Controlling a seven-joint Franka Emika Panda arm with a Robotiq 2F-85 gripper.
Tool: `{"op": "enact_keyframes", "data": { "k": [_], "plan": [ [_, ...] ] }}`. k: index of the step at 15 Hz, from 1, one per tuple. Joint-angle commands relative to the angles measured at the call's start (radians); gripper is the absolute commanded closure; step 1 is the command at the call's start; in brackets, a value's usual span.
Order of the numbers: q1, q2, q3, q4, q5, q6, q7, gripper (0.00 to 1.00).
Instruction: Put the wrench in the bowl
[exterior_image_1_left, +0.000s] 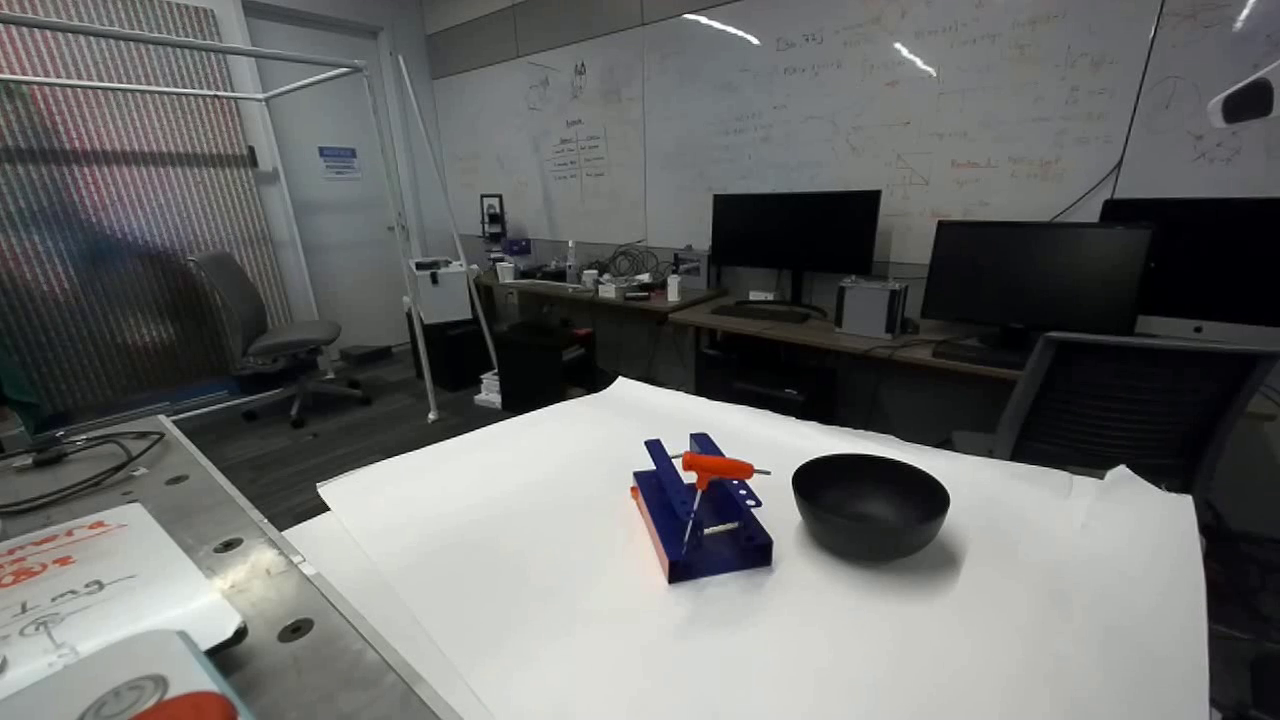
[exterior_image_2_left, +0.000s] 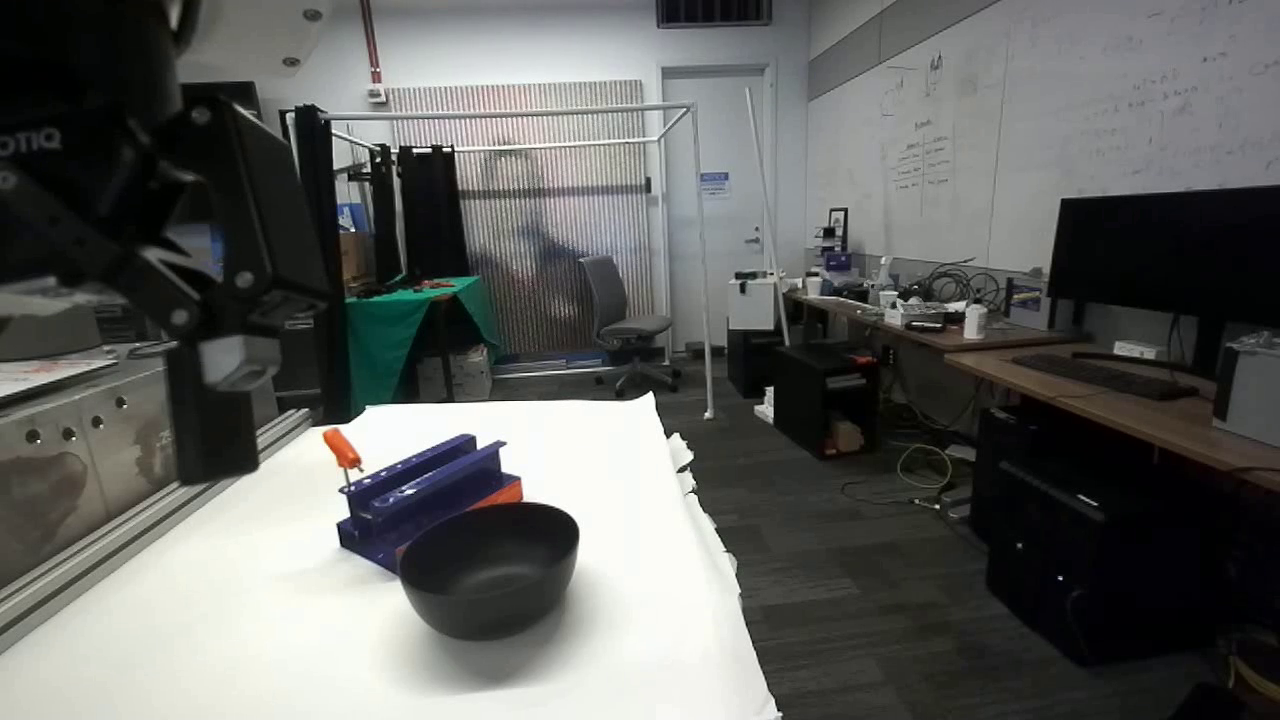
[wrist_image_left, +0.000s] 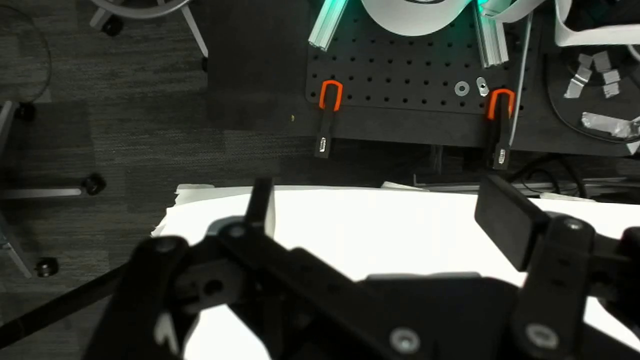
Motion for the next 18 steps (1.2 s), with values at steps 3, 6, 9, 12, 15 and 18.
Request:
{"op": "enact_keyframes", "data": {
  "k": [3, 6, 9, 12, 15, 18],
  "plan": [
    [0.047, 0.193, 0.013, 0.096, 0.047, 0.173, 0.068, 0.0],
    [0.087, 0.354, 0.05, 0.175, 0.073, 0.341, 0.084, 0.0],
    [0.117, 0.539, 0.077, 0.304, 0.084, 0.423, 0.083, 0.0],
    [0.14, 0.714, 0.097, 0.459, 0.079, 0.441, 0.057, 0.0],
    [0.158, 0.854, 0.111, 0.591, 0.068, 0.43, 0.04, 0.0],
    [0.172, 0.955, 0.118, 0.664, 0.065, 0.469, 0.029, 0.0]
  ]
}}
